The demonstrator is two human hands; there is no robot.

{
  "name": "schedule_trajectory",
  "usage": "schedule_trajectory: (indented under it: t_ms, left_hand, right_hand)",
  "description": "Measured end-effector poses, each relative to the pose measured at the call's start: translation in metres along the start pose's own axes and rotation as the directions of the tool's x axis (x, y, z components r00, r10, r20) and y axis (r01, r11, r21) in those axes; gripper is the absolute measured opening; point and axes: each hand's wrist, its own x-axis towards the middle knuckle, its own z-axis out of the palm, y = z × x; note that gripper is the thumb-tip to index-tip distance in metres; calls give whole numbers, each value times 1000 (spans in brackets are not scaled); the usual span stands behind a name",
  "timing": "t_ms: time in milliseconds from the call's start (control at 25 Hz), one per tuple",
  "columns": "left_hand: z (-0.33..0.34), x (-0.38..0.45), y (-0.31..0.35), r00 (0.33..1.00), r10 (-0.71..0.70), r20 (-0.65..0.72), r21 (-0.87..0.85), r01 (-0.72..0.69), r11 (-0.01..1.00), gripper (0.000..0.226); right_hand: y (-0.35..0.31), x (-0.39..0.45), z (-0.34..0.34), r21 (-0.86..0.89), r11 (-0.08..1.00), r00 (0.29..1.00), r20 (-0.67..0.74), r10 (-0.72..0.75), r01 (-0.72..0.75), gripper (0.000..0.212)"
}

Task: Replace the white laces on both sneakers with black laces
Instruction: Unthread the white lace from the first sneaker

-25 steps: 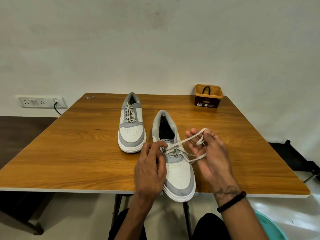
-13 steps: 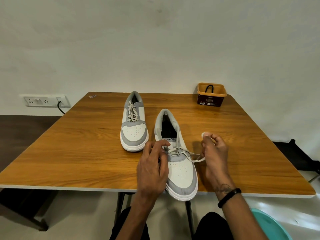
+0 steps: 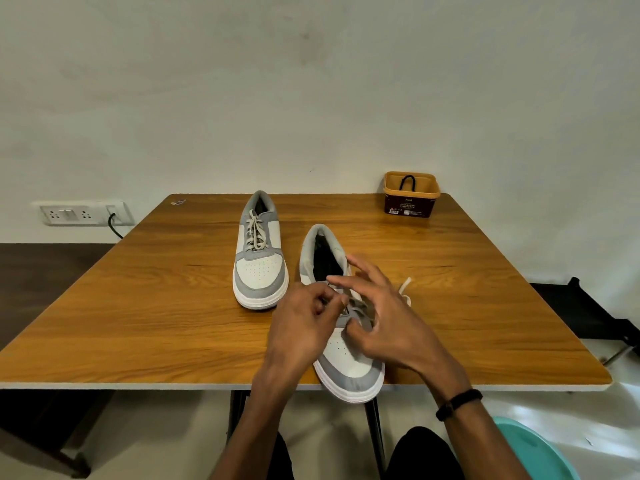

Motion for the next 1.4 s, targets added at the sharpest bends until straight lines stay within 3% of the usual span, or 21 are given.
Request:
schedule_trajectory:
  t_ms: [80, 160, 280, 400, 600, 680, 1000, 1080, 1160, 1200, 1280, 1400]
  left_hand:
    - [-3, -3, 1, 992, -113, 59, -298, 125, 946, 24]
    - [-5, -6, 1, 959, -254, 122, -534, 279, 798, 27]
    - [-11, -11, 1, 902, -374, 214, -721, 404, 563, 49]
    - [-20, -15, 6, 878, -424, 221, -822, 402, 404, 21]
    - [-47, -13, 10, 875, -454, 168, -949, 269, 166, 19]
    - [-63, -10, 10, 877, -462, 135, -971, 211, 115, 24]
    - [-96, -7, -8, 822, -569, -37, -821, 300, 486, 40]
    - [-100, -7, -14, 812, -567, -141, -675, 340, 655, 35]
    - [-93, -9, -22, 849, -455, -268, -320, 367, 873, 31]
    - [-86, -11, -23, 882, -358, -305, -122, 337, 934, 30]
    - [-72, -13, -19, 956, -111, -273, 139, 153, 978, 37]
    - [-45, -5, -2, 986, 152, -69, 260, -129, 957, 31]
  right_hand:
    - [3, -2, 7, 29, 999, 998, -45, 44, -42, 73]
    - [2, -3, 13, 30, 998, 994, -94, 56, -53, 72]
    - [-2, -3, 19, -19, 998, 985, -165, 51, -55, 74]
    - [3, -4, 24, -16, 999, 977, -212, 35, -40, 77]
    - [8, -5, 28, -2, 999, 968, -248, 46, -48, 78]
    - [8, -6, 28, 7, 999, 966, -254, 43, -43, 76]
    - [14, -5, 32, 33, 999, 959, -280, 41, -33, 76]
    - [14, -6, 32, 35, 999, 958, -285, 36, -27, 75]
    - [14, -6, 32, 45, 999, 957, -287, 39, -27, 75]
    - [14, -6, 33, 49, 998, 957, -288, 40, -27, 75]
    - [15, -6, 34, 51, 998, 955, -294, 35, -20, 75]
    - [16, -6, 35, 52, 998, 952, -302, 42, -28, 76]
